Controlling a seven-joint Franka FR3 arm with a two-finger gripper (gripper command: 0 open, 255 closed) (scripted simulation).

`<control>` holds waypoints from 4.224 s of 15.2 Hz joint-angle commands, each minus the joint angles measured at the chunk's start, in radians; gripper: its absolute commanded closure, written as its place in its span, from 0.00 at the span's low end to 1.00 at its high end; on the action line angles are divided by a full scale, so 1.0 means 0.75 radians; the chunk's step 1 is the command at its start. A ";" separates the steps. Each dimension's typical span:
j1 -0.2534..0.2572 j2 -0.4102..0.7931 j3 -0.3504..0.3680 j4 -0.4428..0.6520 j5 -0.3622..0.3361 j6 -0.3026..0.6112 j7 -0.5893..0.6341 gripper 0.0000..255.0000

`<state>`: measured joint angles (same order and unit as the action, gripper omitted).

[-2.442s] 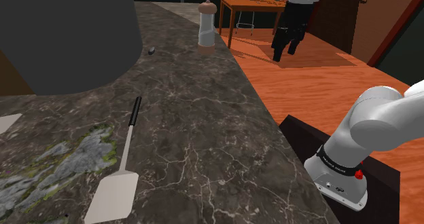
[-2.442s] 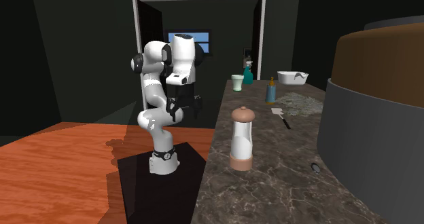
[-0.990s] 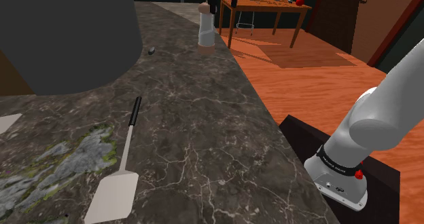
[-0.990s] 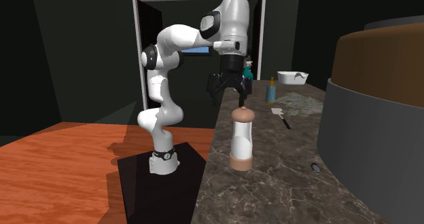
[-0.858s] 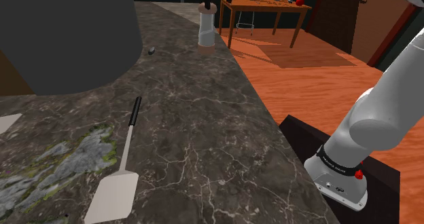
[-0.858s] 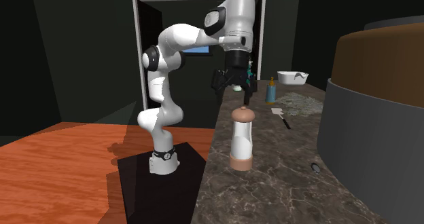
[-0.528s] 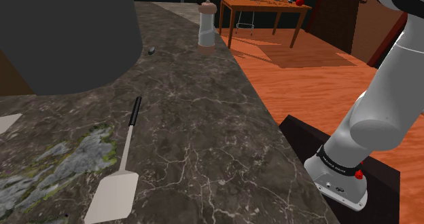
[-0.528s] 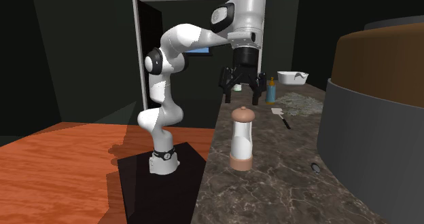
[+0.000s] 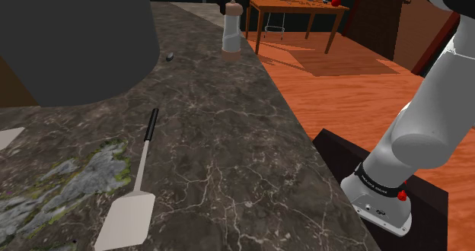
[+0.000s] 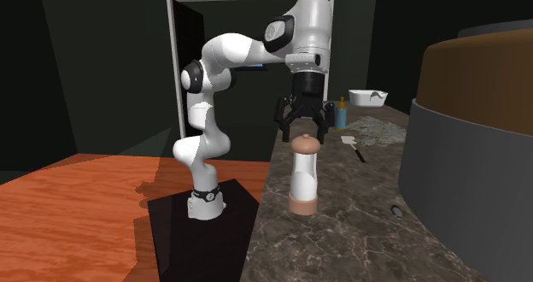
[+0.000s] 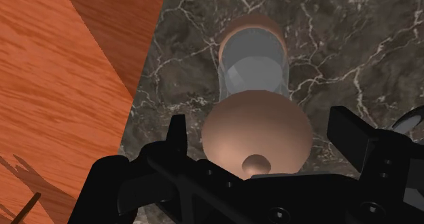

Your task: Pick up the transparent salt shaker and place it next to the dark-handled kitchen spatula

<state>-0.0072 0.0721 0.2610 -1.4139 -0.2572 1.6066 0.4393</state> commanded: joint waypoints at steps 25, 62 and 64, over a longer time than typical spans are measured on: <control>0.034 0.127 0.014 0.375 -0.044 -0.251 -0.033 1.00; 0.407 -0.341 0.529 0.035 0.127 -0.560 0.856 1.00; 0.434 -0.311 0.589 0.073 0.120 -0.590 0.939 1.00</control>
<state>0.3084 -0.1636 0.6838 -1.3638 -0.1696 1.1726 1.1130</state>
